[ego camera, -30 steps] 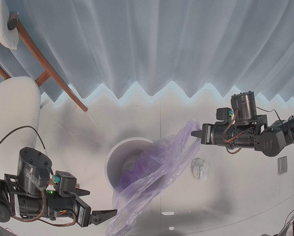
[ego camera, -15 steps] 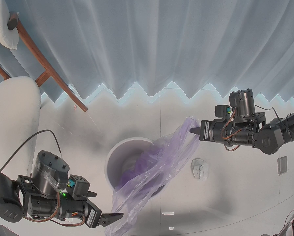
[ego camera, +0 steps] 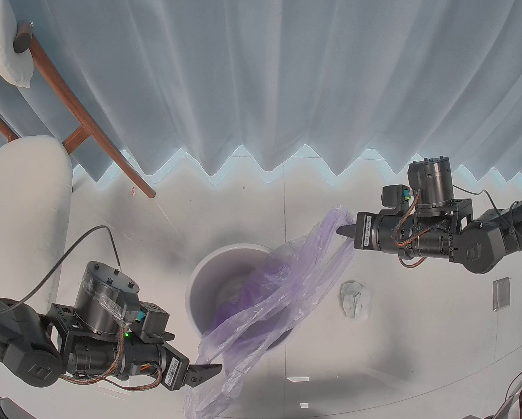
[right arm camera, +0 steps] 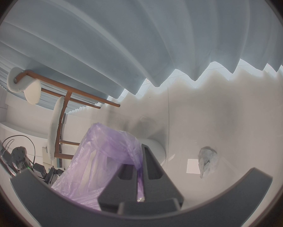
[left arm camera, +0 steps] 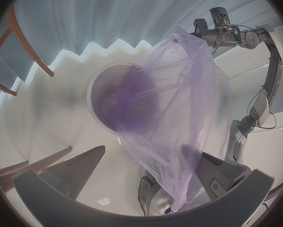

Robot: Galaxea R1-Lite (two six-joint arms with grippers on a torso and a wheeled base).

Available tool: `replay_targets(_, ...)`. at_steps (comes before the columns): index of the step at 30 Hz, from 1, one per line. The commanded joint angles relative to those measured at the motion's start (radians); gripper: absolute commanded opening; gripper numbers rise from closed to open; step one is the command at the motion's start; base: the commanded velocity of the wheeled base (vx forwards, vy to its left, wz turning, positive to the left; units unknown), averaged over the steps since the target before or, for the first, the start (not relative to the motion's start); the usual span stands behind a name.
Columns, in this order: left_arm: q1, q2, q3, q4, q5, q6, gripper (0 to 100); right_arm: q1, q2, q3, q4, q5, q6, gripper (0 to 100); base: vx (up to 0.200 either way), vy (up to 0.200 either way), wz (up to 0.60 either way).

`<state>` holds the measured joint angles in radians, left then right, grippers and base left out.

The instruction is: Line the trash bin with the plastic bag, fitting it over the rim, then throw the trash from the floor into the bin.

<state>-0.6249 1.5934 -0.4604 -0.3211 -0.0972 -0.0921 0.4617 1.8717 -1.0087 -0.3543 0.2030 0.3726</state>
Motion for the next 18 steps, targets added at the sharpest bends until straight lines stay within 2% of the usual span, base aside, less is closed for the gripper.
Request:
replay_targets(1, 0.002, 0.037, -0.017, -0.001, 0.005, -0.001, 100, 0.003, -0.005, -0.001, 0.000, 0.000, 0.000, 0, 0.000, 0.000, 0.00)
replay_targets(2, 0.002, 0.040, -0.021, -0.001, 0.005, -0.001, 100, 0.005, -0.005, 0.002, 0.000, 0.000, 0.000, 0, 0.000, 0.000, 0.00)
replay_targets(3, 0.004, 0.043, -0.029, -0.001, 0.004, -0.003, 0, 0.005, -0.005, 0.005, 0.000, 0.000, 0.002, 0, 0.000, 0.000, 0.00)
replay_targets(9, 0.033, 0.045, -0.032, -0.006, -0.007, -0.011, 0, 0.005, -0.005, 0.024, -0.002, 0.000, 0.008, 0, 0.000, 0.000, 0.00)
replay_targets(13, 0.080, 0.039, 0.019, -0.085, -0.064, -0.029, 0, 0.026, 0.003, 0.052, -0.022, 0.000, 0.011, 0, 0.000, 0.000, 0.00)
replay_targets(16, 0.097, 0.033, 0.048, -0.133, -0.081, -0.061, 0, 0.049, 0.012, 0.056, -0.054, 0.000, 0.012, 0, 0.000, 0.000, 0.00)
replay_targets(18, 0.108, 0.020, 0.066, -0.208, -0.076, -0.130, 0, 0.086, 0.041, 0.050, -0.072, 0.000, 0.014, 0, 0.000, 0.000, 0.00)
